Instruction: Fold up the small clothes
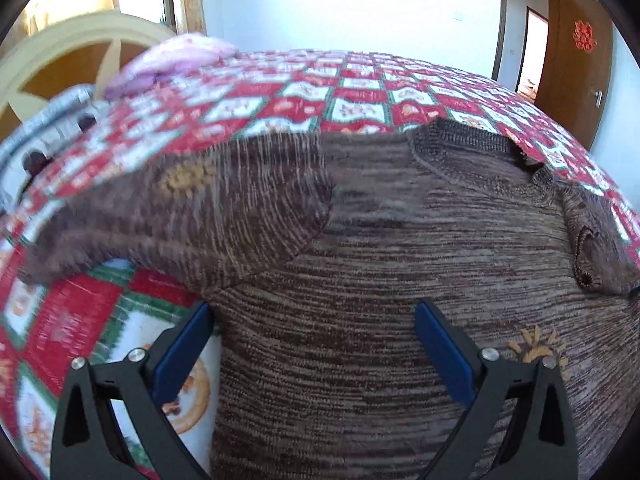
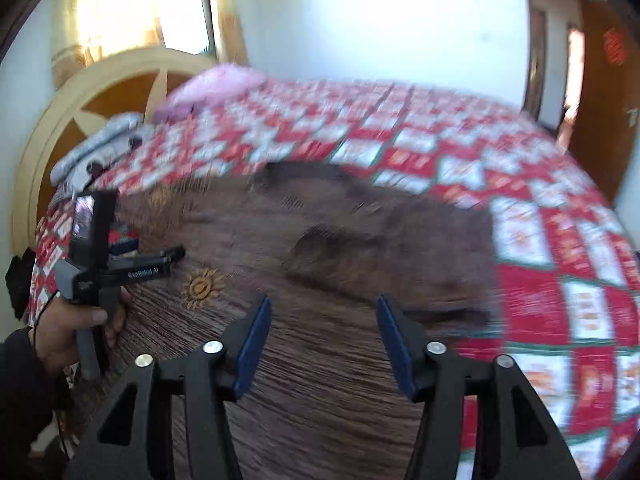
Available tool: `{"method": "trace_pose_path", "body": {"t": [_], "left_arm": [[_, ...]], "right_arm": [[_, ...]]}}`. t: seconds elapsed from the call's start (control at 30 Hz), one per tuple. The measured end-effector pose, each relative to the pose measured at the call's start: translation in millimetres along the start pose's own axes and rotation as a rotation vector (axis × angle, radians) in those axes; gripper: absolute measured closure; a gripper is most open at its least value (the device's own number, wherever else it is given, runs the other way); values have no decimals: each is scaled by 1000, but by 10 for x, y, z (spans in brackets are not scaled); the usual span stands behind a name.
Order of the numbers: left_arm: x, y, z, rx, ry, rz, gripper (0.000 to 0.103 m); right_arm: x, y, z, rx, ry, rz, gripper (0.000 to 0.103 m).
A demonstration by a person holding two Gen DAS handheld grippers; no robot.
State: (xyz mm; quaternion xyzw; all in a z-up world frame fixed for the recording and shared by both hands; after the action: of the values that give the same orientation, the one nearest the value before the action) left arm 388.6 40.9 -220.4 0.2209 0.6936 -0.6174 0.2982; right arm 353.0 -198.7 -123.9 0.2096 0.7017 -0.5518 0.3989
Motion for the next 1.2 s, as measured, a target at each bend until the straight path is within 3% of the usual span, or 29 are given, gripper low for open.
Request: {"method": "trace_pose_path", "body": {"t": [0.07, 0.13, 0.2, 0.27, 0.37, 0.43, 0.47, 0.5, 0.57, 0.63, 0.67, 0.7, 0.8, 1.0, 1.2], "left_arm": [[-61, -231, 203, 29, 30, 62, 4], [-120, -438, 480, 72, 76, 100, 4], [-202, -690, 937, 143, 168, 142, 4], [-273, -817, 1411, 182, 268, 174, 4], [-317, -667, 1900, 185, 374, 163, 6], [-338, -419, 2097, 148, 417, 139, 16], [-346, -206, 2158, 129, 424, 94, 26], [-336, -89, 2171, 135, 418, 57, 37], [-313, 70, 2137, 178, 369, -2, 41], [-340, 56, 2136, 230, 332, -21, 60], [-320, 24, 2139, 290, 322, -42, 91], [-313, -19, 2124, 340, 307, -57, 97], [-413, -153, 1991, 360, 271, -17, 98], [-539, -321, 1873, 410, 194, -16, 98], [-514, -221, 1557, 470, 5, -122, 98]], "right_arm": [[-68, -141, 172, 44, 26, 79, 22], [-86, -100, 288, 40, 44, 70, 22], [-90, -60, 366, 40, 37, 66, 22], [-79, -58, 462, 79, 36, 131, 22], [59, -12, 636, 123, 69, 163, 22], [122, 22, 726, 116, 114, 180, 22], [138, 20, 763, 131, 130, 187, 22], [139, 22, 793, 137, 150, 190, 22], [136, 15, 802, 117, 171, 201, 22], [138, 33, 833, 137, 175, 205, 22], [155, 52, 842, 142, 177, 197, 22], [165, 85, 866, 144, 190, 184, 22], [206, 120, 907, 145, 216, 168, 22], [257, 156, 977, 165, 245, 154, 22], [298, 198, 985, 170, 248, 136, 22]]}}
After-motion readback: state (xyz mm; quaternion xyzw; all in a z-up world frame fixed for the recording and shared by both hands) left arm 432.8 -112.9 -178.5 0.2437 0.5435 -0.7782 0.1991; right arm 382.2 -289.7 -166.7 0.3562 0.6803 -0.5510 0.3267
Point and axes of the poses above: each gripper's, at about its wrist camera, not at the fingertips, and y roughly the way its jaws point, z to its right, x to its underside, the point moved 8 cm from there along y, roughly the way its jaws point, and after that the axes turned 3 degrees about -x, right-handed, at the moved point
